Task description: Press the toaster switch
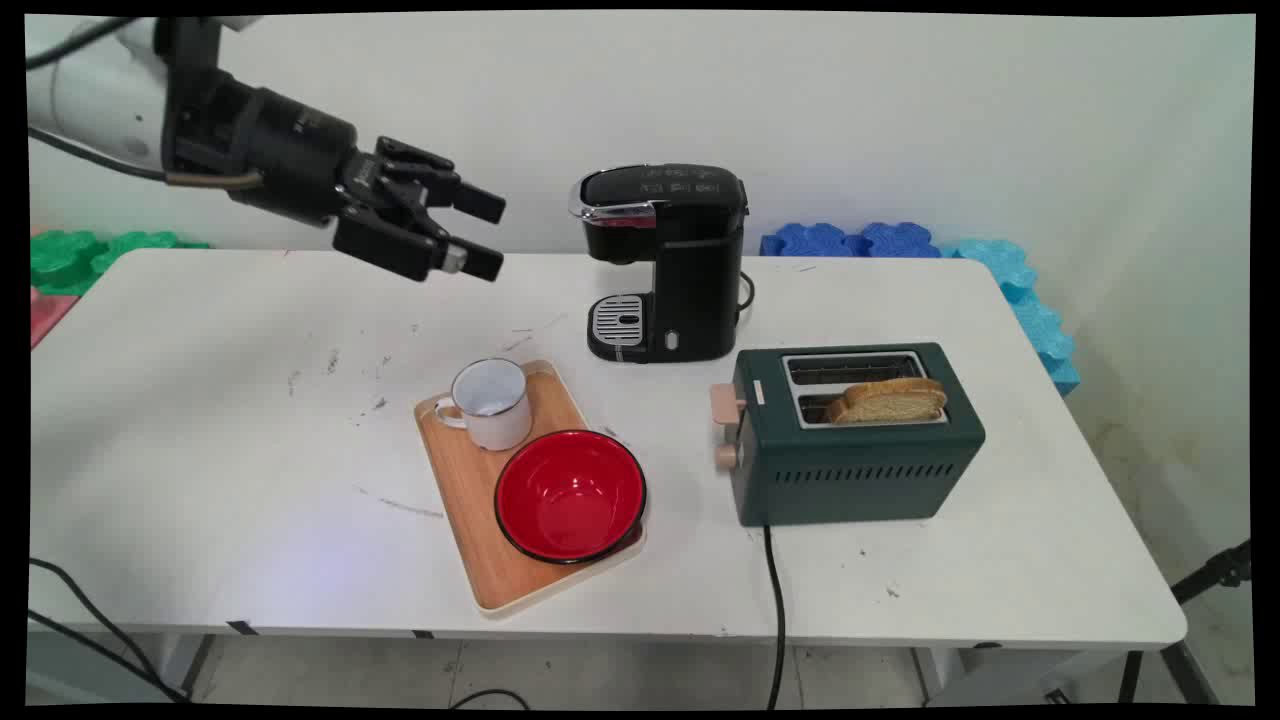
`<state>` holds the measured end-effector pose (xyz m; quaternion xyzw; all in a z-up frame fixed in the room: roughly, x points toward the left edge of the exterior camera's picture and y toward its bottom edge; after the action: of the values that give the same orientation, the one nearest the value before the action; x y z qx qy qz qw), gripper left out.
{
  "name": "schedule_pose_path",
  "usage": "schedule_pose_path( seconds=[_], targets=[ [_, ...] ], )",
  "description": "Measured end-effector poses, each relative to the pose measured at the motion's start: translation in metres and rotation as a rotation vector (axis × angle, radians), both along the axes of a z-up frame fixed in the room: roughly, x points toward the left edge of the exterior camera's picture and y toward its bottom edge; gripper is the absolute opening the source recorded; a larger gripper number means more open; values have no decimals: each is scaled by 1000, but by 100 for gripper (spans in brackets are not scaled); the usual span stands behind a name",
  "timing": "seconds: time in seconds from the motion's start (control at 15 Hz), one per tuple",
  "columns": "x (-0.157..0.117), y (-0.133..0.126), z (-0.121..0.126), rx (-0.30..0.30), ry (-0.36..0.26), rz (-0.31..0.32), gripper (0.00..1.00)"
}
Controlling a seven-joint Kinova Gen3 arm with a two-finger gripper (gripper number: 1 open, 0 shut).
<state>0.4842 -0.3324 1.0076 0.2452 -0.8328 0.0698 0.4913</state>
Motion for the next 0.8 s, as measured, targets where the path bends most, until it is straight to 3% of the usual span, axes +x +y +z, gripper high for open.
schedule_pose_path(
  seconds=[0.47, 0.8],
  targets=[
    [-36, -15, -4, 5, 5, 14, 100],
    [-77, -31, -9, 3, -6, -18, 100]
  ],
)
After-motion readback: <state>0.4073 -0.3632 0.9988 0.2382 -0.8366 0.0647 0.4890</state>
